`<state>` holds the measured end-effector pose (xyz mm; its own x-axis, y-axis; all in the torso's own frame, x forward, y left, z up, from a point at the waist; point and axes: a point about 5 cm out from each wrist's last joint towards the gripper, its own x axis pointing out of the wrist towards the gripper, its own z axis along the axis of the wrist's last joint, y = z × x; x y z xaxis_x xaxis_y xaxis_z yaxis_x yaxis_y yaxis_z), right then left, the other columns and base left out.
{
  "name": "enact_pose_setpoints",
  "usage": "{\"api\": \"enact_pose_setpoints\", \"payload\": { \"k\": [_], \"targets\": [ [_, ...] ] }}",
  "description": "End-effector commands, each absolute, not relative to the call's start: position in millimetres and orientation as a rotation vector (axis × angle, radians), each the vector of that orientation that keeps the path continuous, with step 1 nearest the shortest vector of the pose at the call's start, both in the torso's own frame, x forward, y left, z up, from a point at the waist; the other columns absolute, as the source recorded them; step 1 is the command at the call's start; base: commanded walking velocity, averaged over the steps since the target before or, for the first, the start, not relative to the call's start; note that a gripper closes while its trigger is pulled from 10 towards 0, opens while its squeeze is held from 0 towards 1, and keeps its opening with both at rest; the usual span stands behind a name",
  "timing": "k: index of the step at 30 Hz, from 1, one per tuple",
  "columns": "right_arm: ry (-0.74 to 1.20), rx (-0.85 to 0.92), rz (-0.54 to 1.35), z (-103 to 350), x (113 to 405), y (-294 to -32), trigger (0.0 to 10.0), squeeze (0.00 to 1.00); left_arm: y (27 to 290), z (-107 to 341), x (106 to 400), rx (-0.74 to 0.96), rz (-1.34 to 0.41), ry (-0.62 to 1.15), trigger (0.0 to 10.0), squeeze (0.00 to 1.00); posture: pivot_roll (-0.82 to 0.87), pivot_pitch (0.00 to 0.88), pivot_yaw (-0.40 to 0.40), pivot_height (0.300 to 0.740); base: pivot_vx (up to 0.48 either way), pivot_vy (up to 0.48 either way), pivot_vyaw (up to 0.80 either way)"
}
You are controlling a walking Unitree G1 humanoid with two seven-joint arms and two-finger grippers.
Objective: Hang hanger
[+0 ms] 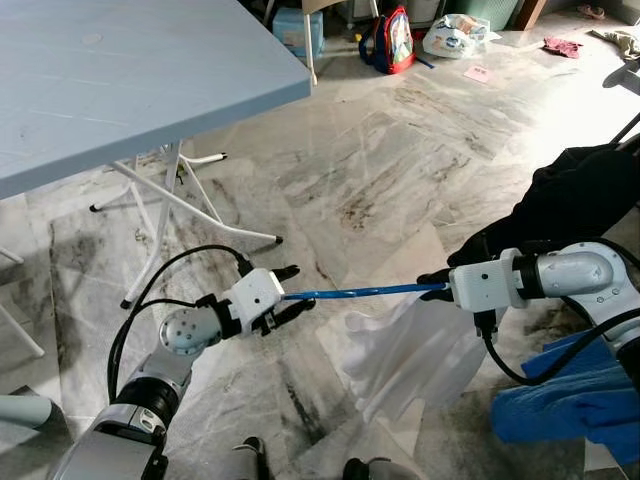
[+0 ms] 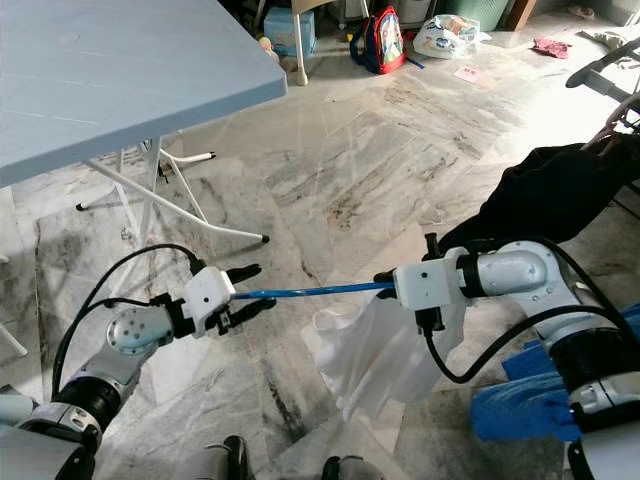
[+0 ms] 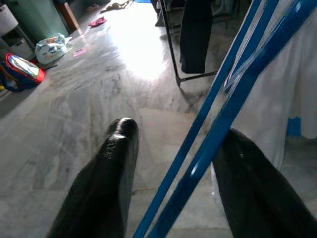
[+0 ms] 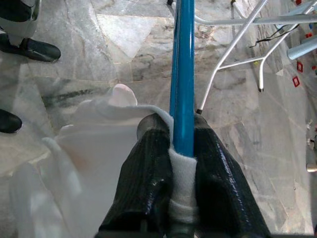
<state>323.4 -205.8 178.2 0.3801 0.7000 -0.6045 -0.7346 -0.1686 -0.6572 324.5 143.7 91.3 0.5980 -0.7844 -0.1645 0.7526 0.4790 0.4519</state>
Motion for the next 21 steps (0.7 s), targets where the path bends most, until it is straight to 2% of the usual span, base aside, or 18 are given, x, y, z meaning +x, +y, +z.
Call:
{"api": "enact_pose_setpoints", "payload": {
  "k": [1,7,8,9,10,18,19,20,21],
  "targets": [
    [-0.013,-1.201,1.220,191,326,-208,10.0,0.00,150,87,323,0.550,-0.958,-0.028,10.0,0.00,-0.01,0.218,-0.053,0.740,0.000,0.000,0.00],
    [-0.061,-1.177,1.186,194,330,-201,10.0,0.00,155,87,324,0.570,-0.953,-0.009,10.0,0.00,-0.01,0.223,-0.057,0.740,0.000,0.000,0.00],
    [-0.063,-1.177,1.186,193,330,-200,10.0,0.00,156,88,326,0.563,-0.944,-0.008,10.0,0.70,-0.01,0.224,-0.057,0.740,0.000,0.000,0.00],
    [-0.063,-1.177,1.186,193,330,-200,10.0,0.00,156,88,326,0.563,-0.944,-0.008,10.0,0.70,-0.01,0.224,-0.057,0.740,0.000,0.000,0.00],
    [-0.071,-1.170,1.177,194,332,-198,10.0,0.00,156,90,327,0.562,-0.933,-0.011,10.0,1.00,-0.01,0.224,-0.058,0.740,0.000,0.000,0.00],
    [-0.087,-1.163,1.160,194,334,-194,10.0,0.00,160,104,337,0.606,-0.885,-0.051,10.0,1.00,-0.01,0.224,-0.061,0.740,0.000,0.000,0.00],
    [-0.087,-1.161,1.162,193,334,-193,10.0,0.00,160,105,338,0.614,-0.880,-0.053,10.0,0.69,-0.01,0.223,-0.061,0.740,0.000,0.000,0.00],
    [-0.087,-1.160,1.162,193,334,-193,10.0,0.00,160,105,338,0.615,-0.880,-0.052,10.0,0.00,-0.01,0.223,-0.061,0.740,0.000,0.000,0.00],
    [-0.088,-1.161,1.162,193,334,-193,10.0,0.00,160,105,338,0.614,-0.879,-0.053,10.0,0.00,-0.01,0.221,-0.060,0.740,0.000,0.000,0.00]
  ]
}}
